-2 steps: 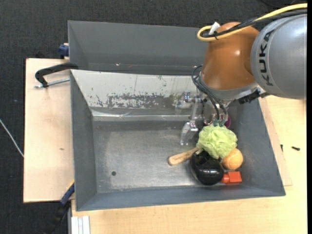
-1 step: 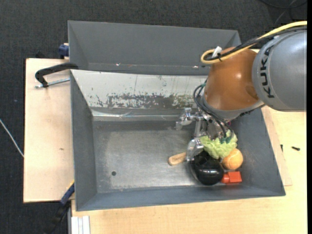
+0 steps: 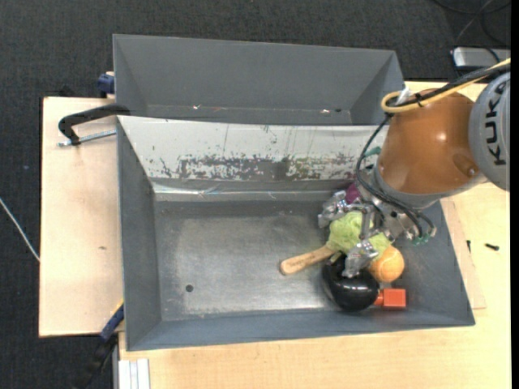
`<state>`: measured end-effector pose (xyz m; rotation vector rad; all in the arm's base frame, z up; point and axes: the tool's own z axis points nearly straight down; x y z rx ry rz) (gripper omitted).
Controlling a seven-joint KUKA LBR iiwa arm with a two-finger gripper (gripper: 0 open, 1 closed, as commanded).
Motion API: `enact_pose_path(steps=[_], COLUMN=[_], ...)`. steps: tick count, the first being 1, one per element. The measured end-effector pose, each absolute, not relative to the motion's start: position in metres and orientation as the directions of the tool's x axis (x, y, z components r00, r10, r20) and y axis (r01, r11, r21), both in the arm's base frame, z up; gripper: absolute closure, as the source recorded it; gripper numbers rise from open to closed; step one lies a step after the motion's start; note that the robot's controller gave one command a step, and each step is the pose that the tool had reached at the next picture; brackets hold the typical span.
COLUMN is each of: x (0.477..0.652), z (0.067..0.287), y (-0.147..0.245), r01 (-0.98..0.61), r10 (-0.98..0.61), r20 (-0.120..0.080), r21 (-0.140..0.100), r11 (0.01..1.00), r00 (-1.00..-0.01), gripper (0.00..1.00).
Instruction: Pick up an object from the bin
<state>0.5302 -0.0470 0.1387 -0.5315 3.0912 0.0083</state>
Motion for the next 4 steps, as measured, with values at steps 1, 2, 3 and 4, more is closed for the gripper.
enact_pose_path(steps=[1,2,3,4], x=[0.532,0.588,0.607,0.607], z=[0.121,0.089,0.087,0.087], y=[-0.031,-0.085,-0.024,-0.024], r01=[-0.283,-0.319,-0.308,-0.303], r10=[-0.283,-0.319,-0.308,-0.304], r20=[0.001,0.009,0.001,-0.001], r21=[0.0,0.013,-0.024,-0.021], r11=[0.959,0.948,0.951,0.953], r00=[-0.959,-0.948,-0.951,-0.953], gripper=[0.0,0.0,1.0,1.0])
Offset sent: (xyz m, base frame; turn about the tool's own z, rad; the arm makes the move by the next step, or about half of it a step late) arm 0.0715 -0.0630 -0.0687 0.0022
